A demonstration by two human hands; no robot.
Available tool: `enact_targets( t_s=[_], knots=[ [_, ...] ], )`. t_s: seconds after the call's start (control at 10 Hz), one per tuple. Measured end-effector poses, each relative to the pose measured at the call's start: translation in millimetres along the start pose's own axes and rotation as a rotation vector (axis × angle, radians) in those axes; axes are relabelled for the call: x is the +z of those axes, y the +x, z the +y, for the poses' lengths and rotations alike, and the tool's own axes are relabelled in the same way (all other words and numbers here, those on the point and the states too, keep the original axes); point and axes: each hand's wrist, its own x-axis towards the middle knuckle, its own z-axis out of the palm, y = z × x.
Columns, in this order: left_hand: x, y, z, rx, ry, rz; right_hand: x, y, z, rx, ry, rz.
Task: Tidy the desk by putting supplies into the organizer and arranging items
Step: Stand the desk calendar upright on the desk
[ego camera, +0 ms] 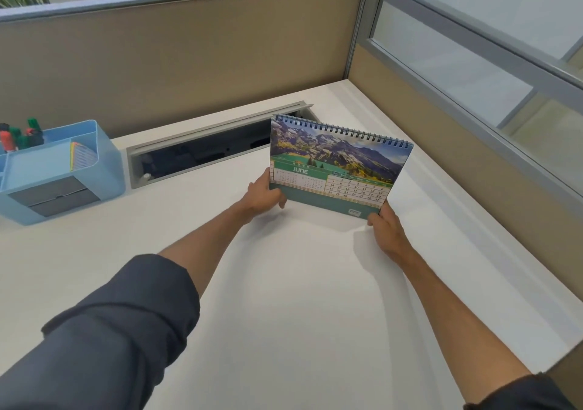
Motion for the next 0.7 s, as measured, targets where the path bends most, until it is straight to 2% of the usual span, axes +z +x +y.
enact_targets(
  t_s=[0.2, 0.3, 0.5, 0.6, 0.7],
  knots=[
    [-3, 20, 10, 0.005, -0.028, -0.009, -2, 30, 2, 0.0, 0.061, 0.07],
    [-3, 21, 15, -0.001, -0.087, 0.0, -1, 35, 6, -0.03, 0.176, 0.157],
    [-11, 18, 7, -0.037, -0.247, 0.156, 1, 38, 8, -0.022, 0.391, 0.478],
    [-21, 7, -2, -0.074, -0.215, 0.175, 2, 31, 7, 0.005, 0.384, 0.581],
    [-27, -24, -17, -0.102, -0.103, 0.181, 11, 11, 4, 0.03, 0.323, 0.601]
  ],
)
